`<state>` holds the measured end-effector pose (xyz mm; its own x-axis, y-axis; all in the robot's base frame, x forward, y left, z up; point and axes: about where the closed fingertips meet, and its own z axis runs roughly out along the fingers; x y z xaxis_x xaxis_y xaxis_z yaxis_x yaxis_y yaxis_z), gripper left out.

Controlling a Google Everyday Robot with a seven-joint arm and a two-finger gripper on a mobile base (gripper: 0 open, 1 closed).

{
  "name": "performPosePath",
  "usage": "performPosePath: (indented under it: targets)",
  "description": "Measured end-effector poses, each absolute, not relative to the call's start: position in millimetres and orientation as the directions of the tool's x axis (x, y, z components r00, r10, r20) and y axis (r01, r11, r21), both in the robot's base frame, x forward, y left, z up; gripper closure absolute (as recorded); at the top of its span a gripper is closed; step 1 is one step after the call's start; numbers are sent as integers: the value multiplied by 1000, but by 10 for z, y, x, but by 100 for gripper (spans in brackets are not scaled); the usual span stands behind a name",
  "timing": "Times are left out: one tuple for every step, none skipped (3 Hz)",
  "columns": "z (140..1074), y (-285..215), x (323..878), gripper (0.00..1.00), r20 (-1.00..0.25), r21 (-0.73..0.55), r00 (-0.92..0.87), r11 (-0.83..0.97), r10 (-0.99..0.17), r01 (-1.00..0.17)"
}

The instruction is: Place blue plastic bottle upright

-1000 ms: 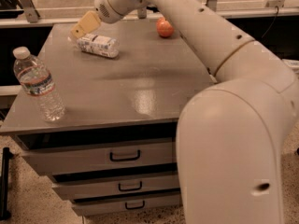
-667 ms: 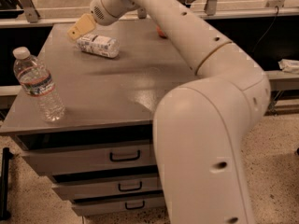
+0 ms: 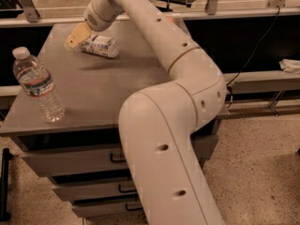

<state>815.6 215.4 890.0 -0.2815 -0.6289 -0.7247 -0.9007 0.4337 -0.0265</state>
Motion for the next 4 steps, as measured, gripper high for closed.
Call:
performPosePath:
  targets:
    - [8735, 2205, 8163, 0, -675, -40, -271, 400, -686, -915]
    - [8599, 2226, 8168, 0, -627, -50, -271, 384, -731, -922]
    - [8533, 2243, 8163, 16, -577, -81, -258, 369, -775, -926]
    - [8513, 2153, 8184, 41, -533, -115, -256, 369, -806, -922]
